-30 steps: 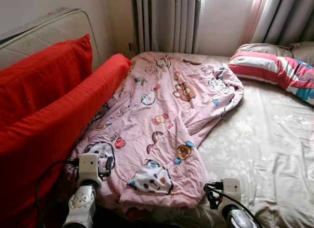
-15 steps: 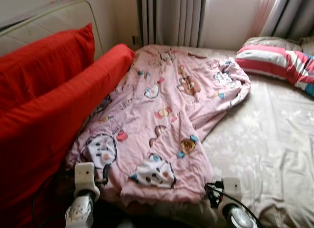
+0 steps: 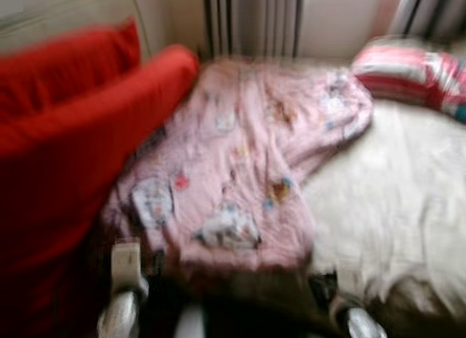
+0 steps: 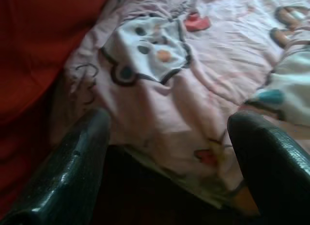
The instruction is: Clean up the room
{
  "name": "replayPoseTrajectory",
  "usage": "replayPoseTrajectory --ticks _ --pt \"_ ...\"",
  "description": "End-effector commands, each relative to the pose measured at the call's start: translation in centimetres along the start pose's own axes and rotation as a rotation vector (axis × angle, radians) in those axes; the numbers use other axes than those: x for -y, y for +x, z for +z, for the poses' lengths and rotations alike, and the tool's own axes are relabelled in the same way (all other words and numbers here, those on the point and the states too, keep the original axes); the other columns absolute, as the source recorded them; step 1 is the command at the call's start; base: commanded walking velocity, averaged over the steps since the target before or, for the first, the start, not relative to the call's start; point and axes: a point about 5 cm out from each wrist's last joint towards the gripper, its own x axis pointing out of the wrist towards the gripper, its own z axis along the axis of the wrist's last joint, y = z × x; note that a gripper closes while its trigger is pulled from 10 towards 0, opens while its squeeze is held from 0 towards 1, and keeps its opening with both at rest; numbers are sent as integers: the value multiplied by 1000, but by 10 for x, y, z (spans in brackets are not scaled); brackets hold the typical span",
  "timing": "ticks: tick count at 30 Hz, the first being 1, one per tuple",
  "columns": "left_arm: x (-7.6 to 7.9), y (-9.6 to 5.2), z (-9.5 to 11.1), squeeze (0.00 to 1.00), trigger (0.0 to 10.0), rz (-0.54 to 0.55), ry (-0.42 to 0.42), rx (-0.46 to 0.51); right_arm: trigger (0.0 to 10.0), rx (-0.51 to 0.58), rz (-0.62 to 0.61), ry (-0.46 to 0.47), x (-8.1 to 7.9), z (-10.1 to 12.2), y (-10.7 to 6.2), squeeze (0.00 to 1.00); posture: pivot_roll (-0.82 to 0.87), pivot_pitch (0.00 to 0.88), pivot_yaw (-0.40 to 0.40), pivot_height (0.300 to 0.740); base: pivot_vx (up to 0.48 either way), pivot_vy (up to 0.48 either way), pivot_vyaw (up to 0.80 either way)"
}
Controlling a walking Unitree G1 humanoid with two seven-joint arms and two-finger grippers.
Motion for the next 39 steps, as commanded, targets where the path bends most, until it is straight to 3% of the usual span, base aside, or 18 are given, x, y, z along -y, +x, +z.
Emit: replayPoseTrajectory --ticks 1,12,24,39 --pt "1 7 12 0 10000 -8 13 36 10000 8 8 4 -1 2 1 0 12 23 15 631 0 0 475" --pt "2 12 20 0 10000 -25 23 59 10000 9 24 8 -4 1 1 0 15 23 13 631 0 0 728" --pt "2 13 20 0 10000 -37 33 55 10000 -8 -27 16 3 -2 -1 0 14 23 16 631 42 0 0" --pt "3 14 22 0 10000 -49 38 62 10000 7 -29 14 0 3 1 0 15 7 20 631 173 0 0"
